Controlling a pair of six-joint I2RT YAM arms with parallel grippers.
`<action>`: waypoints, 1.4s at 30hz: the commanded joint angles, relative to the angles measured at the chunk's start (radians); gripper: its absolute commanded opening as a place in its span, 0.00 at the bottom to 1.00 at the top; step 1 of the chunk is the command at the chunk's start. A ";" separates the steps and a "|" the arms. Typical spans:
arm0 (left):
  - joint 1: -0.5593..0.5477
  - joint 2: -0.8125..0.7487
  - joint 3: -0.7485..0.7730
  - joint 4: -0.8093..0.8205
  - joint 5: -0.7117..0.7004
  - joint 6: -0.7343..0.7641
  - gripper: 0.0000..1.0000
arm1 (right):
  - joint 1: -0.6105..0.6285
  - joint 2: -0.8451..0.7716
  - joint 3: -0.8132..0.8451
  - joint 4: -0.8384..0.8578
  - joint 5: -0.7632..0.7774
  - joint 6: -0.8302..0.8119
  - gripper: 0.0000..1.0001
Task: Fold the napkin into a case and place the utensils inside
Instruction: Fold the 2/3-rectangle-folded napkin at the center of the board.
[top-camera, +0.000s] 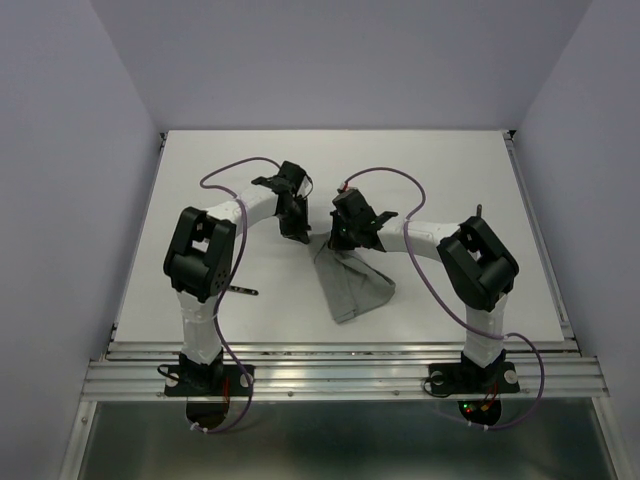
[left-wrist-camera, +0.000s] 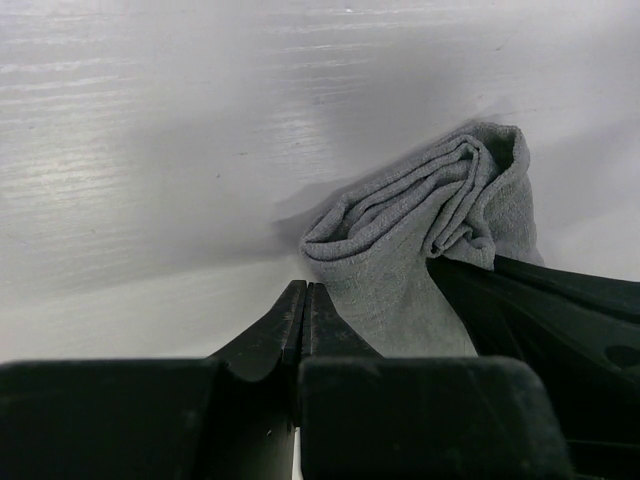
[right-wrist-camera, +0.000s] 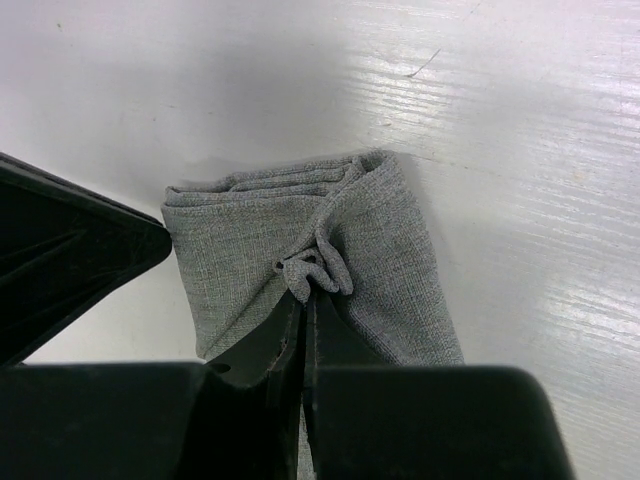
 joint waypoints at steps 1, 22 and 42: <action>-0.006 0.019 0.006 0.037 -0.009 0.015 0.00 | 0.007 0.012 -0.006 -0.016 0.021 -0.036 0.01; -0.020 0.016 -0.063 0.087 0.017 -0.031 0.00 | 0.007 -0.055 0.106 -0.101 -0.019 -0.042 0.01; -0.024 0.016 -0.062 0.095 0.024 -0.042 0.00 | 0.007 -0.017 0.204 -0.104 -0.050 0.010 0.01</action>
